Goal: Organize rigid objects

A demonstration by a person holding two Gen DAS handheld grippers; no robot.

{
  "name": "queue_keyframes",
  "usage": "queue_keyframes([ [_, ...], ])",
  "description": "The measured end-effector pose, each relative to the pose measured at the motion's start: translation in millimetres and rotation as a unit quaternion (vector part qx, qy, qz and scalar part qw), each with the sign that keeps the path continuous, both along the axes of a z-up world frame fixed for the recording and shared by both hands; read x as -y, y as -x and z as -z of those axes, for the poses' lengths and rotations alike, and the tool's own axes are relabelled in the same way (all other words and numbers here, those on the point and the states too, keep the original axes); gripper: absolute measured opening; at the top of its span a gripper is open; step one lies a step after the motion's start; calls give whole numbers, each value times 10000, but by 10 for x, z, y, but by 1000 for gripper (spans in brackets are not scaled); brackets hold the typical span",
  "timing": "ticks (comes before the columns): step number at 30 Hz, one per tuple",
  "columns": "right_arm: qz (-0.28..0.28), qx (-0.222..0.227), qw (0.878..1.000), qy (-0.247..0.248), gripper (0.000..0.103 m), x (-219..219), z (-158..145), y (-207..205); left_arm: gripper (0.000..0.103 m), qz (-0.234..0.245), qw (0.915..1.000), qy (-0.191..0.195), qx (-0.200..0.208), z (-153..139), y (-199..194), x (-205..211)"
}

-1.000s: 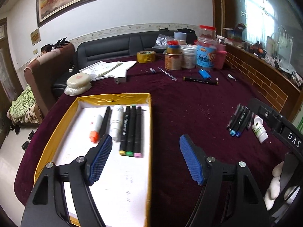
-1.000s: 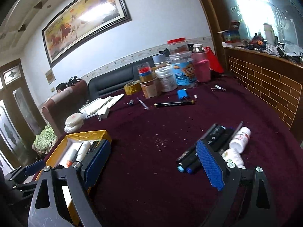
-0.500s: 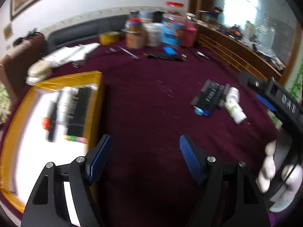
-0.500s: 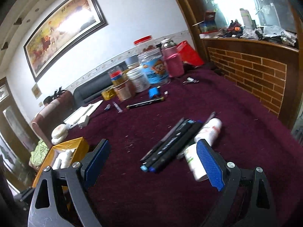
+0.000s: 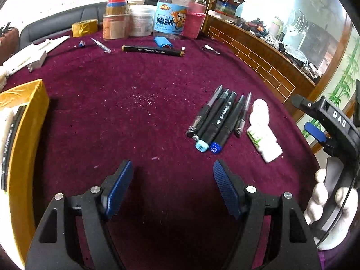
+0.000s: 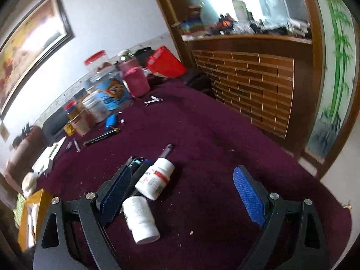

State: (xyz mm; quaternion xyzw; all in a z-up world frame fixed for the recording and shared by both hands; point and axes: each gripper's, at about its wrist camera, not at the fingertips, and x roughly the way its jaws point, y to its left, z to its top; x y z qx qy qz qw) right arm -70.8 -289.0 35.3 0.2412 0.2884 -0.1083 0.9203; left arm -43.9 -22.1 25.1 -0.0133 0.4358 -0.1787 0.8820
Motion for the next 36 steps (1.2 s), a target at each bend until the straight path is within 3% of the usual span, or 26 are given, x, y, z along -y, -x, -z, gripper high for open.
queue_keyframes([
  [5,84,-292,9984,-468,89,187,70,-253,79,-21,9997,203,-93,74,-89,-62],
  [13,-64,-790,9941,-746,89,233,142,-705,82,112,9991,376,-180,91,-87,-89],
  [21,-740,-1341,9861,-643,88,-98,278,-1069,82,158,9985,487,-199,91,-84,-125],
  [22,-766,-1379,9866,-406,86,-174,269,-1086,82,158,9984,499,-201,92,-82,-130],
  [23,-903,-1438,9853,-158,69,-278,262,-1101,82,160,9983,513,-203,92,-83,-134],
  [24,-1061,-1516,9827,-83,59,-334,271,-1121,82,161,9982,532,-206,92,-82,-138],
  [26,-1263,-1512,9804,67,48,-455,242,-1118,82,163,9981,564,-211,92,-85,-149],
  [32,-2047,-1721,9635,71,45,-862,235,-1026,83,172,9975,643,-225,94,-86,-165],
  [34,-2467,-1744,9530,-237,47,-987,240,-962,83,173,9975,652,-227,94,-86,-170],
  [36,-3040,-1753,9337,-705,47,-1116,253,-930,83,175,9974,659,-228,94,-86,-172],
])
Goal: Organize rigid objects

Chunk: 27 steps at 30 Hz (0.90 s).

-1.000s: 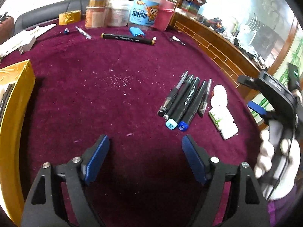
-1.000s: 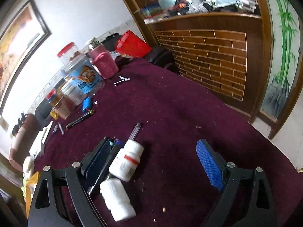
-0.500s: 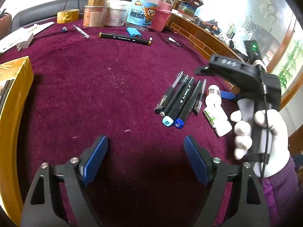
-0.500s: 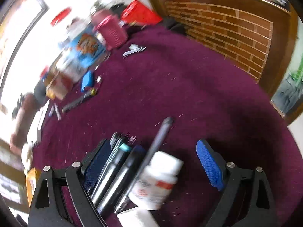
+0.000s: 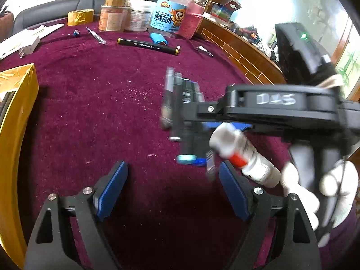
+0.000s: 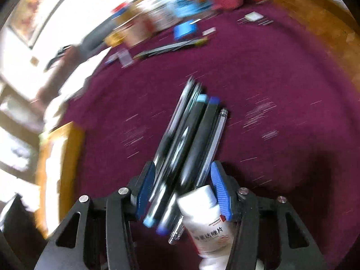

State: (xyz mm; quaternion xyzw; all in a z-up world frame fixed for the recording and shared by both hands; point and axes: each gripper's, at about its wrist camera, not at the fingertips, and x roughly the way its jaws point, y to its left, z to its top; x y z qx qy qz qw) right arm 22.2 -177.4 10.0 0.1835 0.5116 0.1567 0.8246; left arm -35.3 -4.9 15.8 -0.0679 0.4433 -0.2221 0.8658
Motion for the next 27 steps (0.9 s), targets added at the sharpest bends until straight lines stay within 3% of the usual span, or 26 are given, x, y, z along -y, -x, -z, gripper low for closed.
queue_keyframes([
  [3,-213,159,9991,-336,47,-33,-113,7,83,-2,10000,15,-2,0,2,0],
  [8,387,564,9977,8,48,204,-333,-242,84,0,10000,54,-10,-2,5,-9],
  [12,839,740,9937,89,59,373,-388,-599,85,16,10000,68,-16,-6,7,-12],
  [17,850,625,9898,954,62,163,-264,-1244,85,28,10000,90,-21,-9,10,-12],
  [20,829,577,9875,1214,62,48,-185,-1499,86,28,9999,108,-24,-11,11,-19],
  [24,479,230,9896,1338,64,-178,25,-1613,86,38,9999,145,-32,-14,9,-25],
  [25,434,381,9856,1591,64,-259,13,-1586,86,39,9999,155,-34,-15,8,-28],
  [26,223,373,9822,1825,62,-375,32,-1565,86,41,9998,169,-35,-15,8,-33],
  [27,103,432,9788,2000,50,-455,24,-1522,86,41,9998,186,-38,-16,8,-35],
])
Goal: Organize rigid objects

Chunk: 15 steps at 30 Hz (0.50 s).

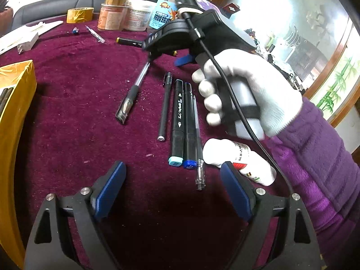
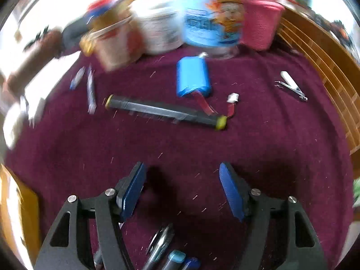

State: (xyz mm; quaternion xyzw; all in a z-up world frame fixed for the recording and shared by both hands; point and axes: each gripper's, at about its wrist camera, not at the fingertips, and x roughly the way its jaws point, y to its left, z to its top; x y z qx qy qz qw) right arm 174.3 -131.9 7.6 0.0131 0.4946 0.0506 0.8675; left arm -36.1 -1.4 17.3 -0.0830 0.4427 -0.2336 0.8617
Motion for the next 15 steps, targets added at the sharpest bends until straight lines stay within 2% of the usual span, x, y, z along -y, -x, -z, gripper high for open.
queue_keyframes([
  [1,-144,8,9998,127,44,-71,-6,41,86,3,10000,10,-2,1,0,-5],
  [2,-285,10,9994,172,33,-129,-15,94,86,-14,10000,9,-4,-1,-1,-12],
  [3,-426,-43,9990,95,26,-170,-23,157,86,-11,10000,18,-6,-2,-2,-16],
  [6,-807,-274,9963,-136,25,-268,-31,358,86,-6,10000,28,-8,-2,-4,-21],
  [11,-1353,-807,9825,-991,25,-326,-18,683,87,-1,10000,23,-7,-3,-1,-19],
  [13,-1350,-870,9799,-1186,25,-282,-15,759,87,5,10000,32,-9,0,2,-21],
  [15,-1133,-714,9821,-1324,26,-163,-68,784,88,8,10000,32,-9,5,0,-14],
])
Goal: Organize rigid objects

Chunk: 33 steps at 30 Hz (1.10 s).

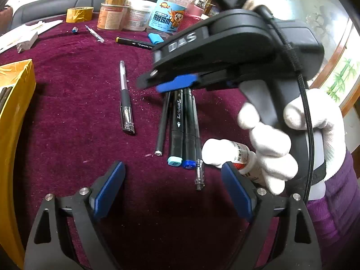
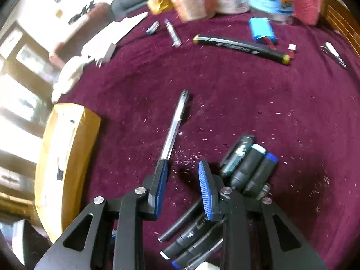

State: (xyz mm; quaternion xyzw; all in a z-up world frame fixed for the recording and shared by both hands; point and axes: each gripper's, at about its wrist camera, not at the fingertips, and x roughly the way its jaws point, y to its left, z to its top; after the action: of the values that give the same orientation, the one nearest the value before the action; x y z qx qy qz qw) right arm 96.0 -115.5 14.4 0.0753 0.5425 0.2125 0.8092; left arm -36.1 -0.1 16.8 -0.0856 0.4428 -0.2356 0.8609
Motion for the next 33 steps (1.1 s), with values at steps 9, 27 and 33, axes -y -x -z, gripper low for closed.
queue_keyframes([
  [9,636,186,9978,3,32,223,-46,32,97,47,9999,108,-9,11,-26,25],
  [27,-351,-272,9930,1091,0,-179,56,61,100,84,9998,158,-20,5,-38,10],
  [33,-226,-342,9964,748,0,73,-25,349,102,85,9998,187,-24,4,-46,2],
])
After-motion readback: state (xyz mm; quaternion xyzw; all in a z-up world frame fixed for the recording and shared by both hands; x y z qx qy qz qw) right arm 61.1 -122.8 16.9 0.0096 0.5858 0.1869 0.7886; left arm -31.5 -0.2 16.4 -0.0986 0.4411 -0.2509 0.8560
